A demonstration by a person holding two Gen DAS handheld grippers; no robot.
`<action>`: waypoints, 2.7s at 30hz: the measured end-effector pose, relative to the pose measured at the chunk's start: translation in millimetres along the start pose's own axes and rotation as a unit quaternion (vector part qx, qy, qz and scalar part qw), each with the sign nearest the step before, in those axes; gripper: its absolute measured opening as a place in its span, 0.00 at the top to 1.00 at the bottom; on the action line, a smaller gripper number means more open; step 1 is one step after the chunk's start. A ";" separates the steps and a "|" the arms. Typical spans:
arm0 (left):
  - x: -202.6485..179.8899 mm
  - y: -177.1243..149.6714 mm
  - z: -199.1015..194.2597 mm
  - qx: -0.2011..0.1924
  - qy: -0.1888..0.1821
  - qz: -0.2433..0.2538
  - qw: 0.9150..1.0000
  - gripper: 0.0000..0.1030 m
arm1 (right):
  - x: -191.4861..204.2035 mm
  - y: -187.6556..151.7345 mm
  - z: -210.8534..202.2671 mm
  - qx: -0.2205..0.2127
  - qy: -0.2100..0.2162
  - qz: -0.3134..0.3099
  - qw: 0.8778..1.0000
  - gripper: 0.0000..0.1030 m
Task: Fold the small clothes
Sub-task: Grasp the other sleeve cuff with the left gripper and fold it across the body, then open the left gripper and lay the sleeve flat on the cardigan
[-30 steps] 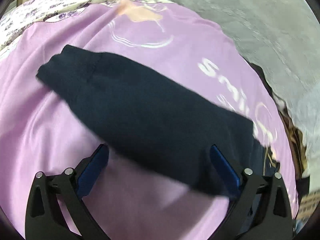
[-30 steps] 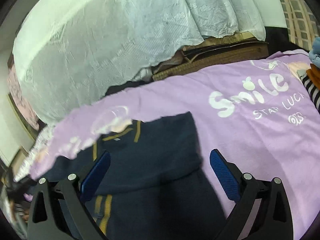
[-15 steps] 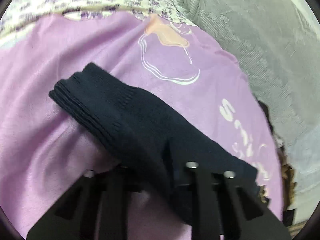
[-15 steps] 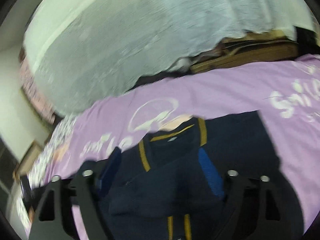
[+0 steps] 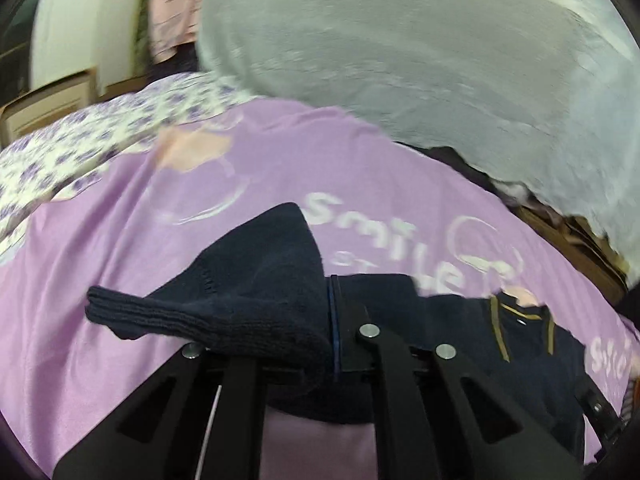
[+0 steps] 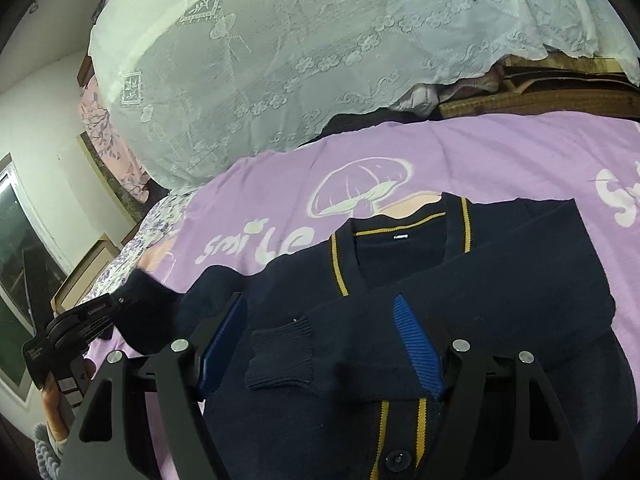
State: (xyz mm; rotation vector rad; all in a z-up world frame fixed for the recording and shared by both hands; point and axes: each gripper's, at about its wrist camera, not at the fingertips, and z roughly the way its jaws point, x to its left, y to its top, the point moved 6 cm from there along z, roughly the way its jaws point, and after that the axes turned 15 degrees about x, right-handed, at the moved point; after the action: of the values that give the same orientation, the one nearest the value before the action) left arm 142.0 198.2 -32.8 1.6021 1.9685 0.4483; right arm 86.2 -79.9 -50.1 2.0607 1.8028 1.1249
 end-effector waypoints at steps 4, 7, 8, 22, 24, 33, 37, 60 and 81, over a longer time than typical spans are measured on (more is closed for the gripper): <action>-30.4 -6.1 -4.0 0.002 -0.008 0.038 0.999 0.93 | -6.8 0.2 3.1 0.015 0.024 0.016 0.999 0.26; -49.4 -9.7 -6.2 0.000 -0.010 0.058 0.998 0.93 | -9.1 1.4 2.8 0.023 0.045 0.026 0.998 0.26; -59.2 -11.2 -6.9 0.000 -0.013 0.066 0.998 0.93 | -10.7 2.5 1.4 0.024 0.052 0.030 0.998 0.26; -148.3 -32.1 1.0 0.019 -0.050 0.128 0.990 0.93 | -55.3 17.3 -16.2 0.005 0.067 0.096 0.993 0.26; -161.9 -35.9 -0.3 0.019 -0.064 0.138 0.988 0.93 | -66.4 19.7 -20.3 0.001 0.070 0.113 0.991 0.26; -222.9 -76.1 22.2 0.054 -0.086 0.205 0.973 0.93 | -92.9 27.0 -27.4 -0.009 0.073 0.144 0.987 0.26; -240.5 -104.4 46.1 0.094 -0.087 0.238 0.963 0.93 | -100.9 27.3 -25.3 -0.008 0.065 0.150 0.987 0.26; -101.3 -100.3 7.3 0.087 -0.067 0.167 0.980 0.14 | -35.4 9.7 3.8 0.066 0.022 -0.044 0.997 0.26; -52.3 -57.9 47.2 0.108 -0.009 0.058 0.992 0.13 | 2.0 24.1 1.7 0.003 -0.117 -0.139 0.983 0.89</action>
State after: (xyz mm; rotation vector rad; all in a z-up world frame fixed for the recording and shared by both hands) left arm 132.2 130.0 -92.6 1.8538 1.9728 0.2718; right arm 105.8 -83.4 -36.3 1.7852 1.8997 0.7683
